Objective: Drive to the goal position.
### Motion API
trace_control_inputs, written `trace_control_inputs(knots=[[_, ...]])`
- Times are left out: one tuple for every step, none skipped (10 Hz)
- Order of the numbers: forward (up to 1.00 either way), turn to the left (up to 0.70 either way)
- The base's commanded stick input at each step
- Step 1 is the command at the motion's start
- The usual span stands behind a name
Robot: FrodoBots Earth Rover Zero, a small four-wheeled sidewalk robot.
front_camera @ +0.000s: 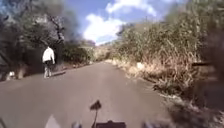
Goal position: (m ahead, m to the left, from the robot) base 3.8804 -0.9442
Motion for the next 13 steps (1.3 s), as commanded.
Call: trace_control_inputs(knots=[[0.70,-0.30],[0.70,-0.35],[0.70,-0.35],[0.70,-0.35],[0.70,-0.33],[0.70,-0.31],[0.70,-0.27],[0.70,-0.15],[0.70,-0.04],[0.70,0.00],[0.70,0.00],[0.70,0.00],[0.70,0.00]])
